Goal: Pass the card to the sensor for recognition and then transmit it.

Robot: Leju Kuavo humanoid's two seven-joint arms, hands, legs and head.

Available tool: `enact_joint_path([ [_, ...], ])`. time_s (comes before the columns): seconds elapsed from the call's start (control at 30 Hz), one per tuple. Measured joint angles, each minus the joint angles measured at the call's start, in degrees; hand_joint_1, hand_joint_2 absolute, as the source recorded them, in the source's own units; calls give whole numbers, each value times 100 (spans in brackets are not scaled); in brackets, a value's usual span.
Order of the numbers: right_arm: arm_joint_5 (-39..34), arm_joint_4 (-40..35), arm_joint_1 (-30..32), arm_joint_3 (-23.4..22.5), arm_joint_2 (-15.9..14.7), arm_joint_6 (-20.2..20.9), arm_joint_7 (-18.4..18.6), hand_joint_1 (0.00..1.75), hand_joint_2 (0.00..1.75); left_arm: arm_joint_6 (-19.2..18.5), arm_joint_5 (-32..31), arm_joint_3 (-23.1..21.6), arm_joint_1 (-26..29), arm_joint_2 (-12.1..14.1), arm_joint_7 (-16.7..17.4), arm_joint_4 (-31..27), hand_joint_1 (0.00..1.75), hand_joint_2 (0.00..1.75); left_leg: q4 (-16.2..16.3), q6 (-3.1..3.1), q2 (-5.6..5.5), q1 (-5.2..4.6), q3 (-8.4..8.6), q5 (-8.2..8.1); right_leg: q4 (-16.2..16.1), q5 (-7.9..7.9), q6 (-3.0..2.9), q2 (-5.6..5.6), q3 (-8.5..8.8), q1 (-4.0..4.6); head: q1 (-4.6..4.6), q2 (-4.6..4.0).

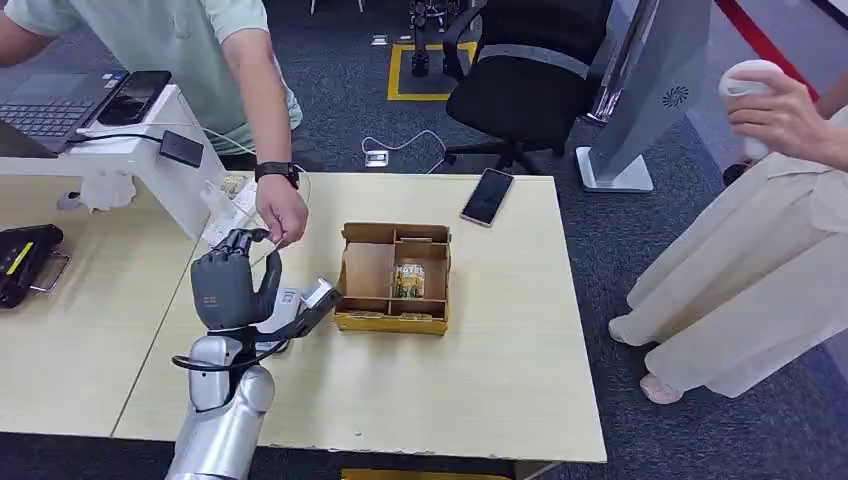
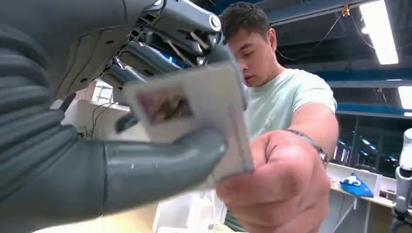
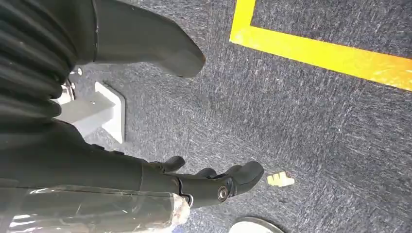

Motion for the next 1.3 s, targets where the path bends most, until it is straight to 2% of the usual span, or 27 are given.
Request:
enact_joint_path([
  [0.37, 0, 0, -2, 50, 0, 2, -15, 0, 175, 0, 44, 0, 13, -63, -284, -90, 0, 175, 0, 0, 0, 0, -1, 0, 0, 0, 0, 0, 0, 0, 0, 0],
  [0.63, -39, 0, -5, 50, 0, 2, -50, 0, 175, 0, 9, -4, 158, -39, -218, -170, 0, 175, 0, 0, 0, 0, -3, 0, 0, 0, 0, 0, 0, 0, 2, 0],
  [0.97, -135, 0, -3, 48, 0, 0, -116, 0, 175, 0, 57, -157, 576, 247, 24, -282, 0, 175, 0, 0, 0, 1, -3, 0, 0, -1, 0, -1, 0, 0, 0, 0],
  [1.3, -221, 0, 0, 39, 0, -2, -148, 0, 175, 2, 33, -264, 954, 529, 88, -488, 0, 175, 0, 0, 1, 0, -3, 0, 0, -1, 0, -1, -1, 0, 2, 0],
])
